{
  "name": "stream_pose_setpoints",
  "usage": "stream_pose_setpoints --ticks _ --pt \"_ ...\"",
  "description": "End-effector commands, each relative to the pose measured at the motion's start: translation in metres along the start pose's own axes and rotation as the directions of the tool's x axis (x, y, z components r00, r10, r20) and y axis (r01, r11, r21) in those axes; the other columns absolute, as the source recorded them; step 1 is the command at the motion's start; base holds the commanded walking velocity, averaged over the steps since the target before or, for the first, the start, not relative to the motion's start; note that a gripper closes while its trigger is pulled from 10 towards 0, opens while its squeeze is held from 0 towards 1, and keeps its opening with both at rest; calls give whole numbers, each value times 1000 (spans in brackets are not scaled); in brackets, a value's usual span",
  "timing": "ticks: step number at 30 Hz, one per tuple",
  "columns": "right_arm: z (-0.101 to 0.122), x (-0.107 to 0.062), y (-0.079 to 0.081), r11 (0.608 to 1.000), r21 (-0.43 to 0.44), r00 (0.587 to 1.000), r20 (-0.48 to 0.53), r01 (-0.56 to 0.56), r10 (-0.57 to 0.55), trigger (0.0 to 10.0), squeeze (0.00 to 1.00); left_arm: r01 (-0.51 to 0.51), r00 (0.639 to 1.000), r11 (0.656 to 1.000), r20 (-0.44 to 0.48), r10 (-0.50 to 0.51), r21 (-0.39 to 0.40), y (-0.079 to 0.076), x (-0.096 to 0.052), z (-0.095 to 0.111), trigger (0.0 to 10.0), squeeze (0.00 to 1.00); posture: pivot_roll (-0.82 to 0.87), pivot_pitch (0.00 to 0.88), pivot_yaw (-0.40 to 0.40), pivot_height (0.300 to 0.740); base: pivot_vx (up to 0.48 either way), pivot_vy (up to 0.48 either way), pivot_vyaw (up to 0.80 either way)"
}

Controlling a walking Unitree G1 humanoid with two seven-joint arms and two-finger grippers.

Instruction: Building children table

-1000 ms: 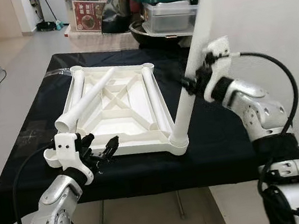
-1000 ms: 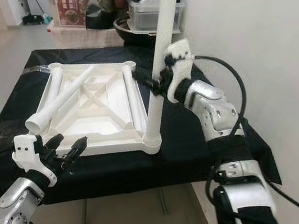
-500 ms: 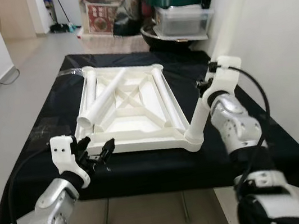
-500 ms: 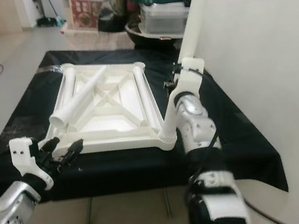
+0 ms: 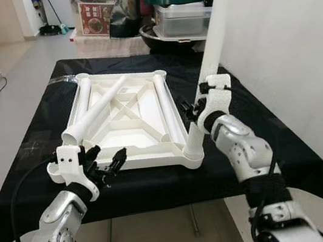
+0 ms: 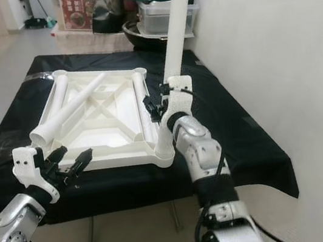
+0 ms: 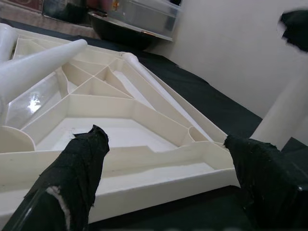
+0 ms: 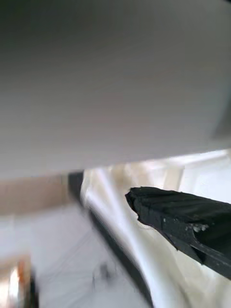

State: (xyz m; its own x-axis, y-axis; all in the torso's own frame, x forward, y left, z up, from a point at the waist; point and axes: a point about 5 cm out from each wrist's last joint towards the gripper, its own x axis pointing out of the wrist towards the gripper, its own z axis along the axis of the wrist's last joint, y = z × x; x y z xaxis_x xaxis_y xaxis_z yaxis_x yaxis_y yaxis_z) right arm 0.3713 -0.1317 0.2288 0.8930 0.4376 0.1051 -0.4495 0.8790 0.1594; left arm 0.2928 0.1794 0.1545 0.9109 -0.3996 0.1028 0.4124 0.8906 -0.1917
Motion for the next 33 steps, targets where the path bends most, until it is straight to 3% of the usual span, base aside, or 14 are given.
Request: stream_pose_setpoints --ticks 1,5,6,7,13,15,17,20,21,23,24,27,28,33 --pt "-3 -2 8 985 11 985 0 -171 171 10000 0 16 1000 1000 -12 -16 -22 -3 2 -5 10000 0 133 0 -159 740 0 0 0" --pt "-21 -11 -3 957 -17 953 -94 -290 287 8627 0 22 1000 999 -10 -22 -26 -4 3 -6 10000 0 138 0 -164 740 0 0 0" --pt "-29 -11 -9 960 -24 953 -132 -280 274 6784 0 22 1000 999 -9 -23 -26 -5 4 -6 10000 0 144 0 -168 740 0 0 0" --pt "-34 -8 -14 972 -22 961 -153 -235 229 0 0 21 1000 999 -7 -21 -26 -5 4 -5 10000 0 149 0 -172 740 0 0 0" --pt "-35 7 -28 997 -28 985 -154 73 -76 0 0 14 1000 1000 -5 -14 -23 -5 3 -5 10000 0 159 0 -176 740 0 0 0" --pt "-36 5 -44 929 -15 913 -184 369 -365 0 0 13 1000 1000 -5 -13 -21 -5 2 -5 10000 0 159 0 -176 740 0 0 0" --pt "-37 -10 -57 758 31 752 -167 651 -638 0 0 12 1000 1000 -4 -12 -21 -4 1 -5 10000 0 158 0 -175 740 0 0 0" --pt "-38 -19 -48 707 59 708 -134 705 -694 0 0 11 1000 1000 -4 -12 -22 -4 0 -4 10000 0 157 0 -168 740 0 0 0" --pt "-39 -19 -23 751 49 751 -116 658 -650 0 0 11 1000 1000 -4 -12 -22 -4 0 -4 10000 0 155 0 -163 740 0 0 0" --pt "-39 -18 -12 774 41 773 -111 632 -625 0 0 12 1000 1000 -5 -12 -22 -4 0 -4 10000 0 155 0 -163 740 0 0 0" --pt "-42 -14 3 825 41 821 -140 563 -554 10000 0 13 1000 1000 -6 -13 -22 -5 1 -4 10000 0 155 0 -163 740 0 0 0" --pt "-40 -8 24 905 58 904 -104 422 -415 10000 0 17 1000 1000 -8 -17 -23 -5 1 -4 10000 0 145 0 -159 740 0 0 0" --pt "-37 -5 27 928 52 929 -64 369 -365 10000 1000 18 1000 1000 -8 -18 -24 -4 1 -4 10000 0 145 0 -159 740 0 0 0" --pt "-30 1 21 943 14 943 -27 332 -332 10000 1000 18 1000 1000 -7 -18 -25 -4 2 -4 10000 0 148 0 -163 740 0 0 0"
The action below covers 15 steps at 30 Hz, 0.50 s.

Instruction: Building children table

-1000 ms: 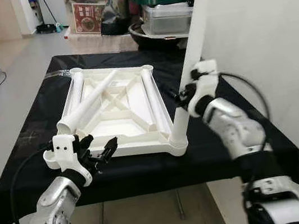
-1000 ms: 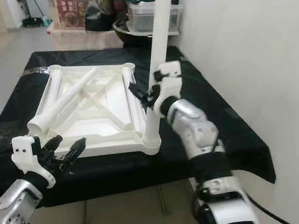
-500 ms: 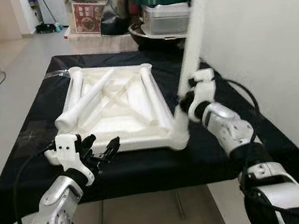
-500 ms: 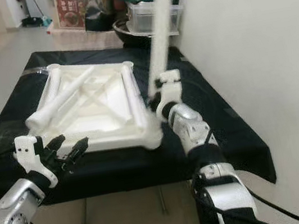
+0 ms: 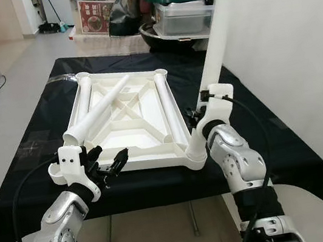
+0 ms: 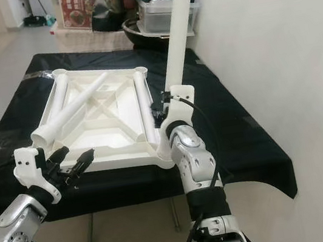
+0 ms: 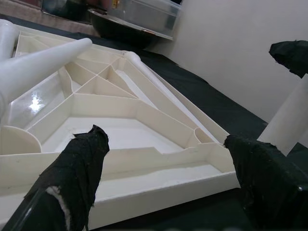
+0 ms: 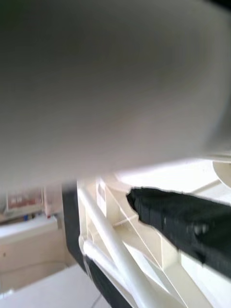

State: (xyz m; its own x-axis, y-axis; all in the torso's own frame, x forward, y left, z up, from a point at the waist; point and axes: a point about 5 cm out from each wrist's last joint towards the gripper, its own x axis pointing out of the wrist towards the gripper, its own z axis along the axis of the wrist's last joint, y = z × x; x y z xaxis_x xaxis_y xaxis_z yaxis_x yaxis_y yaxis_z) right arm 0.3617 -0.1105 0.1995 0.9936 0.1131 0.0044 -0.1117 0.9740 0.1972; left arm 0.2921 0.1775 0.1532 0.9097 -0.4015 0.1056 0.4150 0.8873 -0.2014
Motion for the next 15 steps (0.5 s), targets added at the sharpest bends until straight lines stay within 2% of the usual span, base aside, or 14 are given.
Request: stream_pose_setpoints --ticks 1,2,3,4,5,6,8,9,10,12,13,14,15 --pt "7 6 4 998 11 998 13 -65 65 10000 0 14 1000 1000 -8 -15 -15 -2 2 -3 10000 0 146 0 -163 740 0 0 0" --pt "14 8 1 992 29 993 19 -120 119 10000 0 13 1000 1000 -7 -13 -15 -2 2 -3 10000 0 146 0 -163 740 0 0 0" --pt "14 8 1 992 29 993 19 -120 119 10000 0 13 1000 1000 -7 -13 -15 -2 2 -3 10000 0 146 0 -163 740 0 0 0" --pt "21 9 -1 971 57 973 26 -230 229 10000 0 12 1000 1000 -6 -12 -16 -2 2 -3 10000 0 144 0 -164 740 0 0 0" --pt "21 9 -1 971 57 973 26 -230 229 10000 0 12 1000 1000 -6 -12 -16 -2 2 -3 10000 0 144 0 -164 740 0 0 0" --pt "20 7 -3 921 48 922 5 -387 388 10000 0 12 1000 1000 -5 -12 -16 -2 2 -3 10000 0 143 0 -163 740 0 0 0" --pt "20 7 -3 921 48 922 5 -387 388 10000 0 12 1000 1000 -5 -12 -16 -2 2 -3 10000 0 143 0 -163 740 0 0 0" --pt "9 7 -13 887 0 886 -53 -462 461 10000 0 12 1000 1000 -4 -12 -15 -2 2 -3 10000 0 150 0 -167 740 0 0 0" --pt "-11 8 -28 861 -22 853 -156 -507 498 4706 0 12 1000 1000 -4 -12 -13 -2 2 -3 10000 0 152 0 -169 740 0 0 0" --pt "-11 8 -28 861 -22 853 -156 -507 498 4706 0 12 1000 1000 -4 -12 -13 -2 2 -3 10000 0 152 0 -169 740 0 0 0" --pt "-18 11 -35 884 -32 870 -196 -467 452 0 0 11 1000 1000 -3 -11 -12 -2 2 -3 10000 0 153 0 -170 740 0 0 0" --pt "-21 16 -42 931 -36 913 -213 -364 349 0 0 8 1000 1000 -2 -8 -11 -2 2 -3 10000 0 153 0 -170 740 0 0 0" --pt "-21 16 -42 931 -36 913 -213 -364 349 0 0 8 1000 1000 -2 -8 -11 -2 2 -3 10000 0 153 0 -170 740 0 0 0"
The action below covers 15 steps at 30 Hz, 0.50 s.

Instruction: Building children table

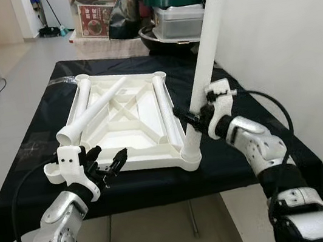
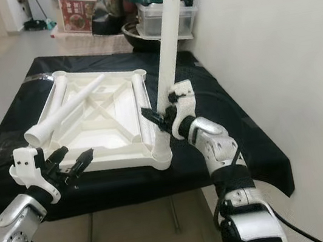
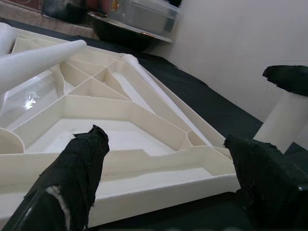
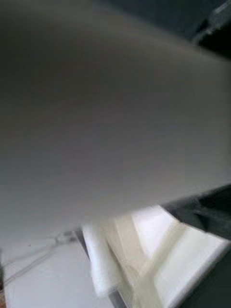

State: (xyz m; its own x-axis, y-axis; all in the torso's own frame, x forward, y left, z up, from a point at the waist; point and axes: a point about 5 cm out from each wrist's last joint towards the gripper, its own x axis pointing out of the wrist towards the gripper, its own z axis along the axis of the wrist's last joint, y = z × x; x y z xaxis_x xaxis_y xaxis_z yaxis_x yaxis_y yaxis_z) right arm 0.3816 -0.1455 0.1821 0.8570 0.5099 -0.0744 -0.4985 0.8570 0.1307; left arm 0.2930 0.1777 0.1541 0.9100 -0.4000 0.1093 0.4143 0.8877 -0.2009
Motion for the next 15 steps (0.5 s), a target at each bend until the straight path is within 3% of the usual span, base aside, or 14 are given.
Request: stream_pose_setpoints --ticks 1,2,3,4,5,6,7,8,10,11,12,13,14,15 --pt "-11 3 -11 983 36 982 -65 182 -179 0 0 7 1000 1000 -6 -7 -11 -3 1 -4 10000 0 160 0 -171 740 0 0 0" --pt "-11 3 -11 983 36 982 -65 182 -179 0 0 7 1000 1000 -6 -7 -11 -3 1 -4 10000 0 160 0 -171 740 0 0 0" --pt "-11 2 -19 950 63 951 -68 305 -301 0 0 6 1000 1000 -6 -6 -10 -3 1 -4 10000 0 160 0 -171 740 0 0 0" --pt "-12 -3 -32 858 96 863 -80 504 -498 0 0 4 1000 1000 -6 -4 -9 -3 0 -3 10000 0 161 0 -170 740 0 0 0" --pt "-12 -3 -32 858 96 863 -80 504 -498 0 0 4 1000 1000 -6 -4 -9 -3 0 -3 10000 0 161 0 -170 740 0 0 0" --pt "-15 -11 -40 738 125 748 -101 664 -656 0 0 3 1000 1000 -7 -3 -8 -2 0 -3 10000 0 161 0 -167 740 0 0 0" --pt "-18 -17 -39 650 170 671 -121 740 -732 0 0 3 1000 1000 -8 -3 -7 -2 -1 -3 10000 0 163 0 -166 740 0 0 0" --pt "-20 -20 -27 609 186 633 -127 771 -763 0 0 3 1000 1000 -8 -3 -6 -2 -1 -2 10000 0 167 0 -165 740 0 0 0" --pt "-20 -19 -13 630 203 658 -124 749 -743 0 0 2 1000 1000 -9 -2 -5 -1 -2 -2 10000 0 161 0 -158 740 0 0 0" --pt "-20 -16 2 679 214 709 -122 702 -695 0 0 2 1000 1000 -10 -2 -4 -1 -2 -2 10000 0 161 0 -158 740 0 0 0" --pt "-15 -10 20 762 190 783 -73 619 -618 10000 0 3 1000 1000 -11 -3 -5 0 -2 -1 10000 0 152 0 -151 740 0 0 0" --pt "-12 -6 32 813 169 828 -39 557 -560 10000 0 3 1000 1000 -11 -3 -5 0 -2 -1 10000 0 152 0 -151 740 0 0 0" --pt "-12 -6 32 813 169 828 -39 557 -560 10000 0 3 1000 1000 -11 -3 -5 0 -2 -1 10000 0 152 0 -151 740 0 0 0" --pt "-9 -2 46 867 164 879 -3 471 -477 10000 0 4 1000 1000 -11 -4 -6 0 -2 -1 10000 0 148 0 -148 740 0 0 0"
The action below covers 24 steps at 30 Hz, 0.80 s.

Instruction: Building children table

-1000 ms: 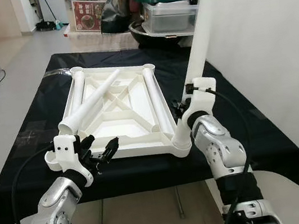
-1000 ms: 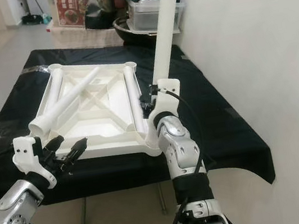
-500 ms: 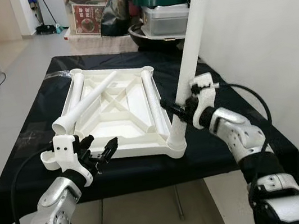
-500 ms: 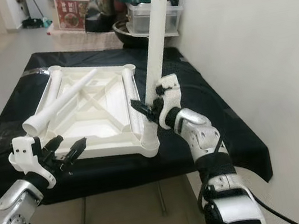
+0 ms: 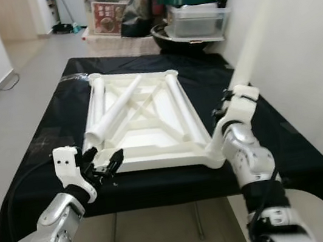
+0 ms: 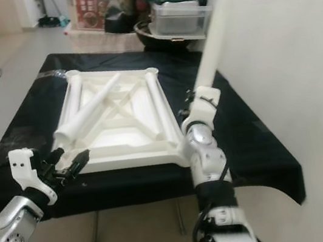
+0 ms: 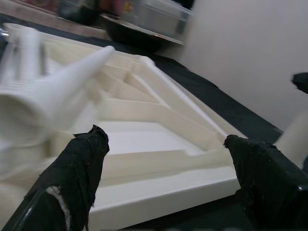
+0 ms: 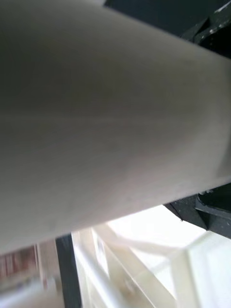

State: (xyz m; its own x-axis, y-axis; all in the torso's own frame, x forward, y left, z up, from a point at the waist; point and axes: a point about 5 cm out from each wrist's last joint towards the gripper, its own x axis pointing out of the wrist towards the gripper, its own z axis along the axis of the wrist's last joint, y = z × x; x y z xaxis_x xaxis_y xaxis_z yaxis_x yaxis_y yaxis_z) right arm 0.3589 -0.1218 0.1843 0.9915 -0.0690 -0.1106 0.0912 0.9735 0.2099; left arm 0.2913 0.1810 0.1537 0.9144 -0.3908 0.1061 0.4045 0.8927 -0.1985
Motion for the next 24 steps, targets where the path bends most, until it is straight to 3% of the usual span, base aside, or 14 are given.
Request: stream_pose_setpoints --ticks 1,3,4,5,6,10,11,17,18,20,21,22,23,24 --pt "-5 -6 23 984 13 984 -6 -177 177 10000 361 16 1000 1000 -11 -16 -10 -2 1 -1 10000 0 149 0 -148 740 0 0 0" --pt "-5 -6 23 984 13 984 -6 -177 177 10000 361 16 1000 1000 -11 -16 -10 -2 1 -1 10000 0 149 0 -148 740 0 0 0" --pt "4 -4 30 963 -11 963 36 -268 268 10000 890 16 1000 1000 -12 -16 -8 -2 1 -1 10000 0 149 0 -148 740 0 0 0" --pt "4 -4 30 963 -11 963 36 -268 268 10000 890 16 1000 1000 -12 -16 -8 -2 1 -1 10000 0 149 0 -148 740 0 0 0" --pt "10 0 30 950 -23 948 47 -313 313 10000 0 14 1000 1000 -13 -15 -8 -2 1 -2 10000 0 155 0 -152 740 0 0 0" --pt "22 0 30 909 6 907 62 -417 416 10000 0 12 1000 1000 -12 -12 -7 -2 0 -2 10000 0 155 0 -152 740 0 0 0" --pt "30 -6 27 784 -34 781 70 -620 621 10000 0 10 1000 1000 -11 -11 -9 -1 0 -2 10000 0 156 0 -155 740 0 0 0" --pt "10 1 9 681 -148 695 -85 -717 714 9725 0 9 1000 1000 -8 -10 -9 -2 2 -3 10000 0 164 0 -167 740 0 0 0" --pt "3 6 5 687 -168 706 -134 -707 695 4902 0 9 1000 1000 -8 -9 -9 -2 3 -3 10000 0 164 0 -167 740 0 0 0" --pt "3 6 5 687 -168 706 -134 -707 695 4902 0 9 1000 1000 -8 -9 -9 -2 3 -3 10000 0 164 0 -167 740 0 0 0" --pt "-2 11 1 705 -190 730 -158 -683 665 0 0 8 1000 1000 -7 -8 -9 -2 3 -3 10000 0 167 0 -170 740 0 0 0" --pt "-2 21 -5 793 -178 812 -153 -583 563 0 0 6 1000 1000 -6 -6 -9 -2 3 -3 10000 0 172 0 -173 740 0 0 0" --pt "-2 21 -5 793 -178 812 -153 -583 563 0 0 6 1000 1000 -6 -6 -9 -2 3 -3 10000 0 172 0 -173 740 0 0 0" --pt "0 31 -17 901 -153 913 -125 -405 389 0 0 4 1000 1000 -5 -4 -9 -2 3 -3 10000 0 172 0 -174 740 0 0 0"
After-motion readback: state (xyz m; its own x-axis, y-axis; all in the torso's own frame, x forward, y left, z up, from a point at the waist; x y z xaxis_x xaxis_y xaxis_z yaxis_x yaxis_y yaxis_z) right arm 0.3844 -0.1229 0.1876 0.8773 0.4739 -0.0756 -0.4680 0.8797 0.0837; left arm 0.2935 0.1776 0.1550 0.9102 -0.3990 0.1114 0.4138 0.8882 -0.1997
